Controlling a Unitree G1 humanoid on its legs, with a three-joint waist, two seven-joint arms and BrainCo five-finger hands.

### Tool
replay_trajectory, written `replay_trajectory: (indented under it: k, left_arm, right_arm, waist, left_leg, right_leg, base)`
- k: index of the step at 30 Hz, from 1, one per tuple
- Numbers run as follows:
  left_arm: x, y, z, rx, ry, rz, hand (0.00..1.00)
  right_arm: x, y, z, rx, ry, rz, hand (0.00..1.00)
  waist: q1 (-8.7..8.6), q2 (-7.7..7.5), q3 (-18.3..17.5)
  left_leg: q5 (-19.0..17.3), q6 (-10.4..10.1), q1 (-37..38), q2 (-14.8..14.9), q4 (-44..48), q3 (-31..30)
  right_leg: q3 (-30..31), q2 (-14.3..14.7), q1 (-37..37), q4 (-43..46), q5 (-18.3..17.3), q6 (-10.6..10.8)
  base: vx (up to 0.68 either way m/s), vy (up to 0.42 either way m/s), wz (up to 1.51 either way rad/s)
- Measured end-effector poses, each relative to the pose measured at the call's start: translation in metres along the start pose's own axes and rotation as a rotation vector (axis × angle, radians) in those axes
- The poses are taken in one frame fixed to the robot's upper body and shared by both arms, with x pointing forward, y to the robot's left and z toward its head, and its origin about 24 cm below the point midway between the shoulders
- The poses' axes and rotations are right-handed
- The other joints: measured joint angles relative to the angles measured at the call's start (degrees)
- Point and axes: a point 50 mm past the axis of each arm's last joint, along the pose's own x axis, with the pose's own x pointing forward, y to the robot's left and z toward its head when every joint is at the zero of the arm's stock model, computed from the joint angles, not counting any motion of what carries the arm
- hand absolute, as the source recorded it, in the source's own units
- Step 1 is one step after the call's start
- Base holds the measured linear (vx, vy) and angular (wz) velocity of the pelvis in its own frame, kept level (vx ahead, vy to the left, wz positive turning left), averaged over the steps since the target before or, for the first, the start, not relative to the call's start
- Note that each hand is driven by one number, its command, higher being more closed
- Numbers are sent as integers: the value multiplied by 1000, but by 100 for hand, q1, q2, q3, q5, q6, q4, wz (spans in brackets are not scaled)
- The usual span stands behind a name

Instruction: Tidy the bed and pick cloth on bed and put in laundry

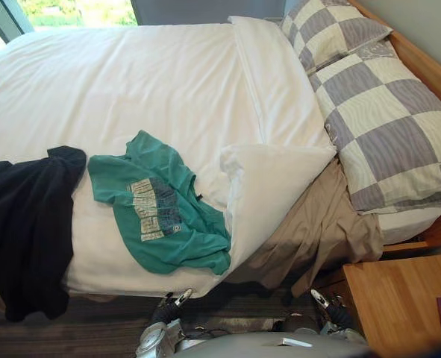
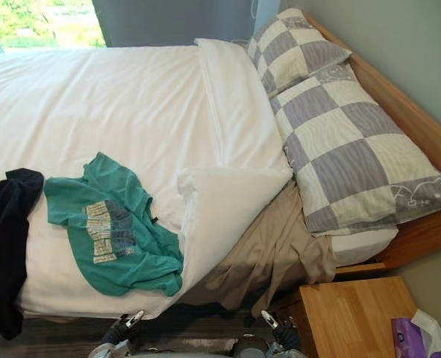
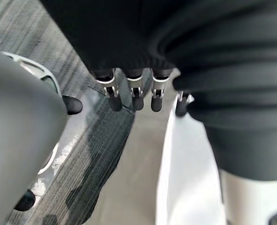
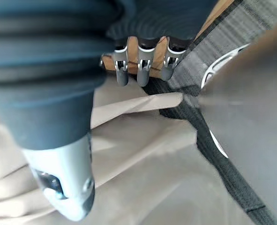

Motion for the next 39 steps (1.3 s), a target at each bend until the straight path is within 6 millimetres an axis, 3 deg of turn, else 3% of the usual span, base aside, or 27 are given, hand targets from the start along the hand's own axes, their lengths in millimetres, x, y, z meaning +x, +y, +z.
replay_trajectory:
  k: [2, 6, 7, 10, 12, 15, 19, 23, 26, 28, 31, 33, 34, 35, 36, 37, 39]
  left_arm:
    - [-1, 1, -3, -14, 9, 4, 0]
    - [-3, 3, -12, -69, 39, 28, 0]
    - [-4, 4, -15, -87, 48, 36, 0]
    - [-6, 10, -19, -98, 68, 54, 0]
    - [-6, 13, -18, -111, 69, 65, 0]
    - [-7, 19, -17, -107, 65, 77, 0]
    - [-12, 33, -18, -88, 50, 95, 0]
    - [-18, 44, -22, -61, 37, 110, 0]
    - [-20, 46, -23, -33, 28, 98, 0]
    - [-21, 49, -22, -8, 25, 96, 0]
    - [-21, 52, -22, 21, 34, 93, 0]
    - [-22, 55, -25, 38, 52, 100, 0]
    - [-22, 57, -24, 45, 55, 105, 0]
    - [-23, 62, -22, 56, 53, 116, 0]
    - [-24, 64, -22, 60, 55, 122, 0]
    - [-23, 59, -25, 72, 64, 104, 0]
    - [-23, 60, -24, 95, 67, 111, 0]
  right_arm:
    - [-2, -4, -2, 56, 4, -40, 0]
    - [-16, -34, -16, 187, 19, -199, 0]
    - [-20, -42, -21, 226, 23, -251, 0]
    - [-26, -59, -14, 341, -51, -388, 0]
    - [-30, -71, 8, 397, -179, -459, 0]
    - [-40, -90, 61, 436, -447, -544, 0]
    - [-67, -99, 133, 332, -789, -581, 0]
    - [-105, -69, 198, 145, -1137, -514, 0]
    - [-132, -35, 234, 56, -1362, -411, 0]
    - [-139, -16, 246, -18, -1427, -343, 0]
    - [-143, 19, 269, -199, -1495, -173, 0]
    - [-141, 46, 283, -315, -1500, -34, 0]
    - [-140, 54, 284, -343, -1494, 5, 0]
    - [-136, 68, 285, -379, -1479, 65, 0]
    - [-133, 75, 287, -408, -1469, 92, 0]
    - [-130, 83, 295, -469, -1469, 111, 0]
    - [-116, 95, 289, -542, -1394, 141, 0]
  waist:
    - [-47, 12, -41]
    - [-37, 55, -187]
    - [-30, 126, -251]
    - [-28, 129, -302]
    - [-22, 104, -314]
    - [-12, 24, -348]
    - [-17, -83, -376]
    - [-27, -184, -395]
    - [-37, -235, -410]
    - [-64, -251, -421]
    - [-101, -261, -416]
    - [-91, -244, -400]
    - [-78, -286, -368]
    - [-7, -480, -255]
    - [8, -526, -248]
    - [-44, -277, -232]
    - [36, -200, -141]
  left_leg:
    - [3, 3, 39, -13, -78, 120]
    - [37, 8, 114, -36, -284, 249]
    - [30, -7, 114, -40, -322, 273]
    - [24, -15, 124, -47, -379, 360]
    - [-9, -20, 149, -47, -373, 414]
    - [-90, -32, 190, -39, -350, 467]
    - [-326, -49, 185, 23, -121, 442]
    - [-507, -37, 99, 57, 207, 420]
    - [-583, 19, 82, 39, 392, 378]
    - [-602, 53, 88, 10, 472, 252]
    - [-654, 146, 74, -42, 657, 77]
    - [-645, 190, -18, -16, 1049, -92]
    - [-637, 204, -113, 24, 1374, -144]
    - [-826, 88, -375, 12, 1851, -296]
    - [-909, 93, -400, -206, 1260, -531]
    - [-425, 341, -389, -276, 400, -676]
    - [-428, 351, -432, -200, 480, -862]
  right_leg:
    - [71, 51, 40, -205, 33, 81]
    - [118, 93, 45, -339, 99, 138]
    - [145, 111, 52, -393, 120, 160]
    - [223, 147, 43, -472, 170, 179]
    - [256, 154, 43, -469, 185, 165]
    - [305, 174, 67, -454, 197, 185]
    - [306, 174, 159, -443, 212, 207]
    - [338, 127, 165, -346, 214, 204]
    - [355, 64, 198, -256, 216, 201]
    - [369, 44, 267, -235, 218, 197]
    - [402, -36, 388, -236, 228, 180]
    - [423, -47, 522, -278, 397, 23]
    - [430, -81, 604, -312, 455, 22]
    - [456, -290, 700, -300, 532, 35]
    - [484, -380, 733, -288, 535, 44]
    - [424, -299, 681, -53, 544, 67]
    - [527, -236, 447, 141, 168, 443]
  base:
    - [-129, 3, -34]
    - [-85, 10, -10]
    - [-15, 24, -7]
    - [31, 26, -12]
    - [51, 27, -12]
    - [85, 29, -8]
    - [119, 36, 4]
    - [99, 31, 7]
    - [103, 35, 8]
    - [85, 10, 16]
    - [107, 22, 18]
    - [119, 22, 21]
    - [128, 22, 21]
    - [88, 21, 19]
    - [43, 53, 40]
    - [7, 50, 46]
    - [81, -5, 49]
